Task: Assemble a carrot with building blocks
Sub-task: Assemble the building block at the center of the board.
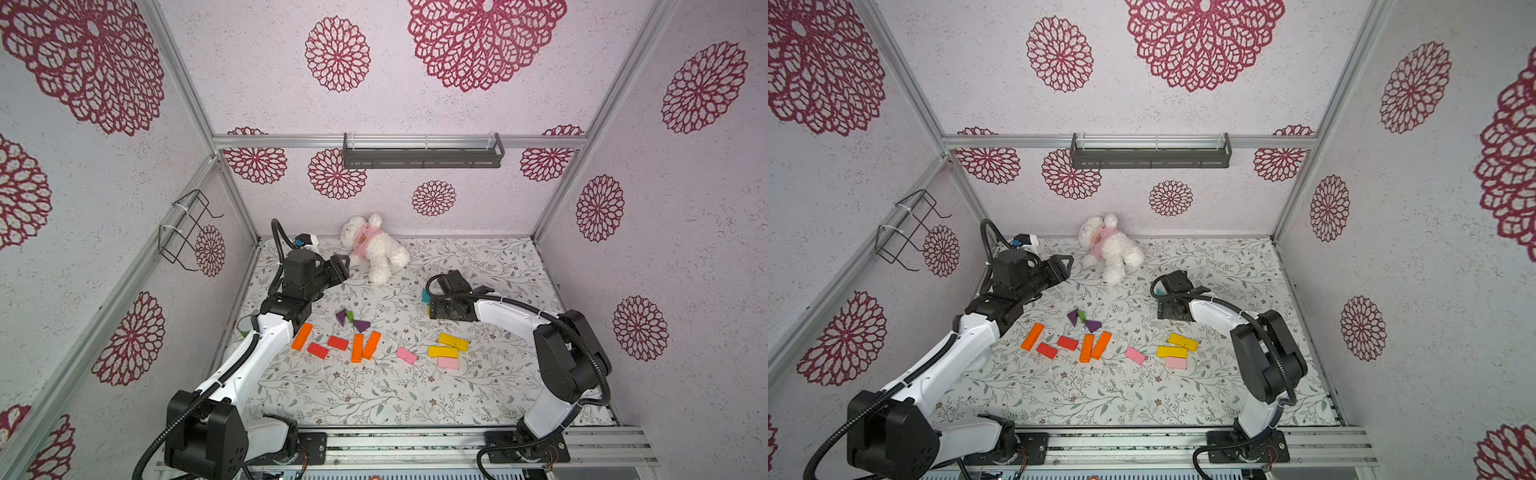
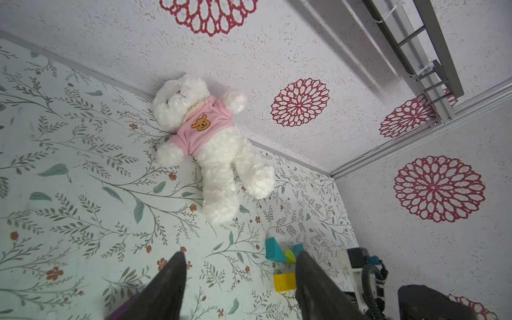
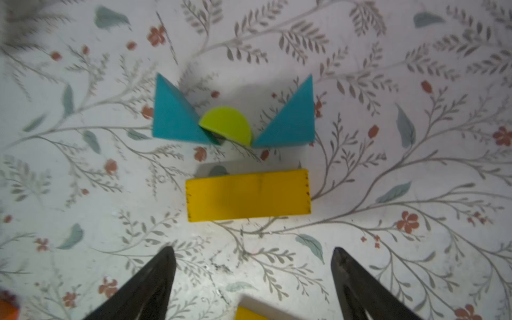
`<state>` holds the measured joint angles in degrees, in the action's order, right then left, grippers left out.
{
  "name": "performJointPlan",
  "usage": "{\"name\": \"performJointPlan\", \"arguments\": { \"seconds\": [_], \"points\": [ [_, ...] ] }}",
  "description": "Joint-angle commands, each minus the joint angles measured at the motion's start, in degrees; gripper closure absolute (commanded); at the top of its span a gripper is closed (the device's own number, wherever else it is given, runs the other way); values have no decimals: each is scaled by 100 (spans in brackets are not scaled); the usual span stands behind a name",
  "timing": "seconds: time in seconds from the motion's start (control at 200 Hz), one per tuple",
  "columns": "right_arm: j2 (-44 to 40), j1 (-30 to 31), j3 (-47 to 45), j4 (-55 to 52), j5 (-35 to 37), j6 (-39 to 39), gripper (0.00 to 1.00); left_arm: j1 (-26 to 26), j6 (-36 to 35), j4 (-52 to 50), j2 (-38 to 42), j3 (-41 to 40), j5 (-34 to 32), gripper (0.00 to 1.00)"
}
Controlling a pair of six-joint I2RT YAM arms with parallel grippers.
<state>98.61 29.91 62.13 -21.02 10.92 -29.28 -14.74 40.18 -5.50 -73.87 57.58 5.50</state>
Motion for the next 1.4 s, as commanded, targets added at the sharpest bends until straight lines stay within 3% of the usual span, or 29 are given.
{"name": "performJointPlan", "arguments": {
  "seconds": [0.0, 0.13, 0.556, 1.396],
  "points": [
    [-97, -46, -127, -11, 144, 253, 13, -26, 60, 84, 51, 43, 15, 35],
    [267, -47, -17, 176, -99, 483, 16, -29, 35, 62, 56, 43, -9, 35],
    [1092, -52, 628, 159, 313, 498, 19, -16, -33, 22, 20, 51, -97, 35],
    [1088, -46, 849, 231, 250, 570, 18, -16, -44, 14, 48, 51, -111, 35]
  ]
}}
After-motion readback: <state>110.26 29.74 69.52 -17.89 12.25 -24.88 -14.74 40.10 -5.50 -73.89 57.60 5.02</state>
